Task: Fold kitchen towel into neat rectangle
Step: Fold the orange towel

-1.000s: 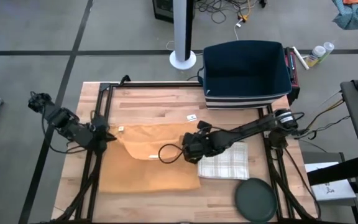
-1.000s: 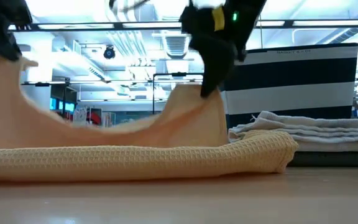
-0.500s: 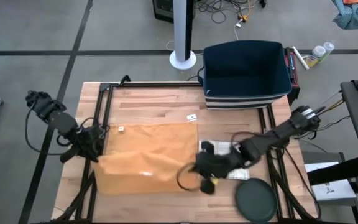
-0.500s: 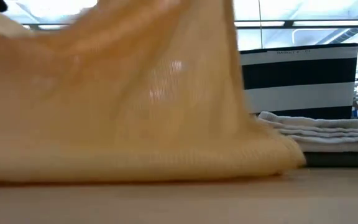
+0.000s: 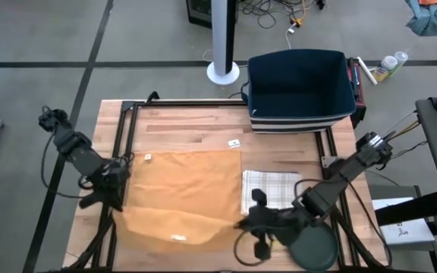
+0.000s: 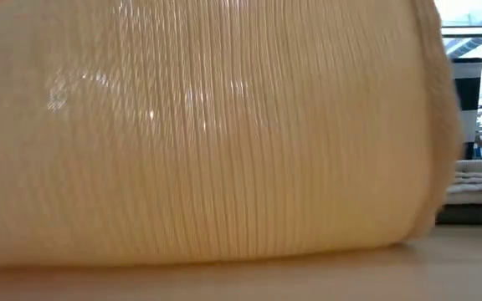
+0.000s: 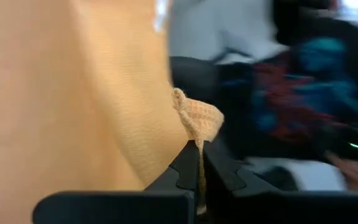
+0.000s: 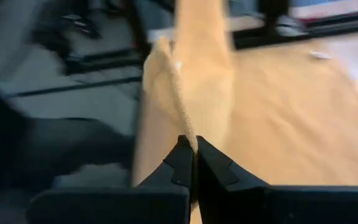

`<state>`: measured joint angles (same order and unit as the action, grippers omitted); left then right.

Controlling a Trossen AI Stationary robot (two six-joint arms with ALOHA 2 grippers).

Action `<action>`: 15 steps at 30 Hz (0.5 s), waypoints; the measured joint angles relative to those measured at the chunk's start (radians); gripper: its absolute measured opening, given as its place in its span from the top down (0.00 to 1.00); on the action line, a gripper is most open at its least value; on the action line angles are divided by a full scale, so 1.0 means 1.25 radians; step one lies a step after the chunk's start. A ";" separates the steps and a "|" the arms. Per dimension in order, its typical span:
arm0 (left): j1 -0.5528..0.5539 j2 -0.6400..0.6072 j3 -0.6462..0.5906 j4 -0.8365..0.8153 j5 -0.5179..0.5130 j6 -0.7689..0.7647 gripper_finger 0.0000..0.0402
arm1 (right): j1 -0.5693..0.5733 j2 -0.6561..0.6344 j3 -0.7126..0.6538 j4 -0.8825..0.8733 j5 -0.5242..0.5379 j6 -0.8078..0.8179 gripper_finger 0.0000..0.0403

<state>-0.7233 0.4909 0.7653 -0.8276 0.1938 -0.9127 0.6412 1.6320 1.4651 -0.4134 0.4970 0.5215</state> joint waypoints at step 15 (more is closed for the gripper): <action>-0.001 -0.026 -0.006 -0.396 -0.415 -0.266 1.00 | -0.244 0.140 -0.063 -0.169 0.028 0.131 1.00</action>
<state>-0.7246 0.4587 0.7573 -1.3228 -0.3247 -1.2447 0.3359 1.8065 1.3861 -0.6244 0.5317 0.6848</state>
